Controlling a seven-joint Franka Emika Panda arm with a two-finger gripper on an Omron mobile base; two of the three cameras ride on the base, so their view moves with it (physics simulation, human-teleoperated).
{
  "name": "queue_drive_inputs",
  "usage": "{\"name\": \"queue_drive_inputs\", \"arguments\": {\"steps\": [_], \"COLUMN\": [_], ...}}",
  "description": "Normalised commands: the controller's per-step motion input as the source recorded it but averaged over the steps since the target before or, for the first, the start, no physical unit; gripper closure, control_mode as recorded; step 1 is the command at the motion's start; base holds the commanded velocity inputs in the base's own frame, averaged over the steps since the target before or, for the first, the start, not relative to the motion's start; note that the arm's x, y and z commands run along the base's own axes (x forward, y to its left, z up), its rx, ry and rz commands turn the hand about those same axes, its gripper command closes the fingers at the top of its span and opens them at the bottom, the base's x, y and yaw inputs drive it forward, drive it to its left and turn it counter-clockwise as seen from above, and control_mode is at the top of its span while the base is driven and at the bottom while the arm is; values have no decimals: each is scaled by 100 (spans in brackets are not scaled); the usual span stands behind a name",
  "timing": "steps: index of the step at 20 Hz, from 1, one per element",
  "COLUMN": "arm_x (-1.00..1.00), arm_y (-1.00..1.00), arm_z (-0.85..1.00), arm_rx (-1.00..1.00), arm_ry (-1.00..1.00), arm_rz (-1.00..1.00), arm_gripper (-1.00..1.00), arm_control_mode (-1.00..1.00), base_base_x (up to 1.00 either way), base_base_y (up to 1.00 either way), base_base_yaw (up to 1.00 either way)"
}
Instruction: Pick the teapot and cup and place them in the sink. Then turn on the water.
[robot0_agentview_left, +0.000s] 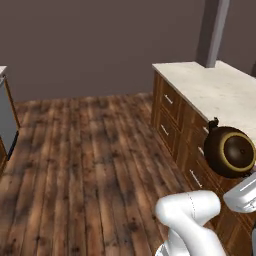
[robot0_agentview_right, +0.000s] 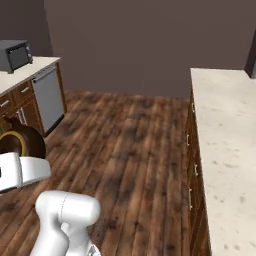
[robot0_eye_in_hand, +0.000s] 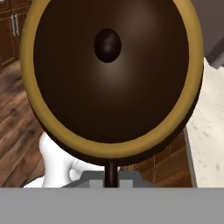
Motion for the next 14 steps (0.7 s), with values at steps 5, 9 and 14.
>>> {"name": "queue_drive_inputs", "arguments": {"steps": [5,9,14], "arm_x": [0,0,0], "arm_y": [0,0,0], "arm_z": [0,0,0], "arm_rx": [0,0,0], "arm_ry": [0,0,0], "arm_rz": [0,0,0], "arm_gripper": [100,100,100], "arm_control_mode": [100,100,100], "base_base_x": [8,19,38], "base_base_y": [-38,-36,-27], "base_base_yaw": [61,60,56]}}
